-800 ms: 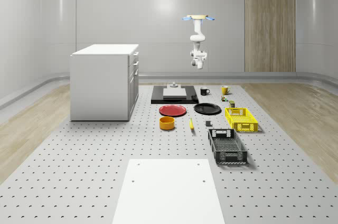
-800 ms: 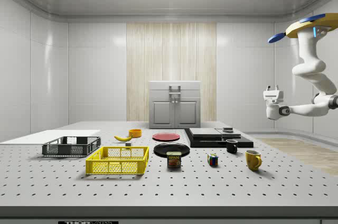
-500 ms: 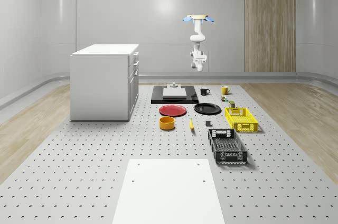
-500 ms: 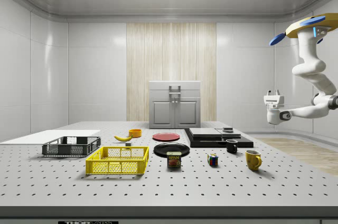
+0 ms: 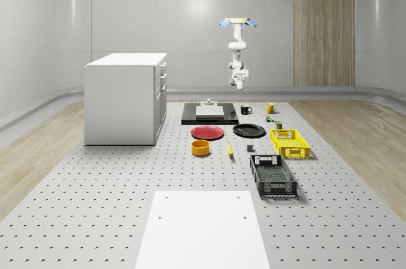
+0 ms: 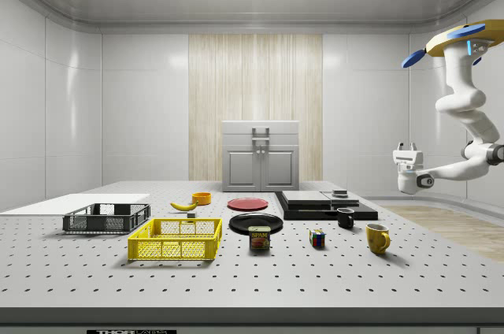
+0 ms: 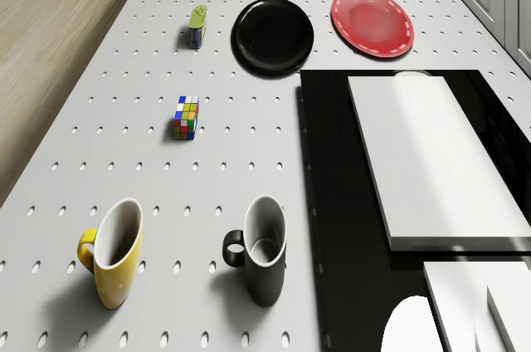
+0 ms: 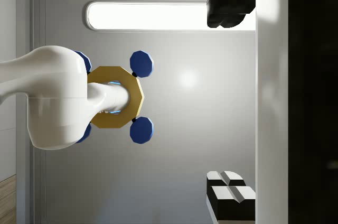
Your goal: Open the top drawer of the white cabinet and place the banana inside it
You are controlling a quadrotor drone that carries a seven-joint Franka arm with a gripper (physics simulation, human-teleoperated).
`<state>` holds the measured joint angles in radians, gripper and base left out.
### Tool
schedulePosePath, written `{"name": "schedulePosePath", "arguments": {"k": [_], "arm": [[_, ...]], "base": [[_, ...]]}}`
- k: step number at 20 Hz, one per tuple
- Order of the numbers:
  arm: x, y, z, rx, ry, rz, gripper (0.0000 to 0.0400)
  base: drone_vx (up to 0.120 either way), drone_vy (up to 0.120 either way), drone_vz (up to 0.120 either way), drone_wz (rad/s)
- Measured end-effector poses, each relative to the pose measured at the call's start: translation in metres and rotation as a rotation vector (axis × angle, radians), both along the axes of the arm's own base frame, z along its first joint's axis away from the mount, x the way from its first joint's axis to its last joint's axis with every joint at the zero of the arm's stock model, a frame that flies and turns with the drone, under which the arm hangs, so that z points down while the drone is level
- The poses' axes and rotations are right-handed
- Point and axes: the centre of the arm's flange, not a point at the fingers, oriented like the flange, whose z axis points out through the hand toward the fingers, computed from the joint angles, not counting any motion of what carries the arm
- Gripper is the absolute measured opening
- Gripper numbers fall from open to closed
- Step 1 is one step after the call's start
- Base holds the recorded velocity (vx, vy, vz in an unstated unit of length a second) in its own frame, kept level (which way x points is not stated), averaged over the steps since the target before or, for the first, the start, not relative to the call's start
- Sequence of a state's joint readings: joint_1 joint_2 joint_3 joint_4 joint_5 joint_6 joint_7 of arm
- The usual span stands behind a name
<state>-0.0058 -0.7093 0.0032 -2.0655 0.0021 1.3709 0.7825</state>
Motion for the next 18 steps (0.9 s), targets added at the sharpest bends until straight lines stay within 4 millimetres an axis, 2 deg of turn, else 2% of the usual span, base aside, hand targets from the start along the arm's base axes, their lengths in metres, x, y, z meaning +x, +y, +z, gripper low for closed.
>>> {"name": "schedulePosePath", "arguments": {"k": [9,12,14,18], "arm": [[0.000,-0.001,0.007,0.015,-0.007,-0.001,0.0400],[0.001,-0.045,-0.004,0.476,-0.001,0.002,0.0400],[0.001,-0.068,-0.021,0.764,0.002,0.005,0.0400],[0.002,-0.091,-0.053,1.160,0.006,0.010,0.0400]], "base": [[0.120,0.000,0.000,0.000],[0.120,-0.067,0.000,0.000],[0.120,-0.120,0.120,0.000],[0.120,-0.120,0.120,0.000]]}}
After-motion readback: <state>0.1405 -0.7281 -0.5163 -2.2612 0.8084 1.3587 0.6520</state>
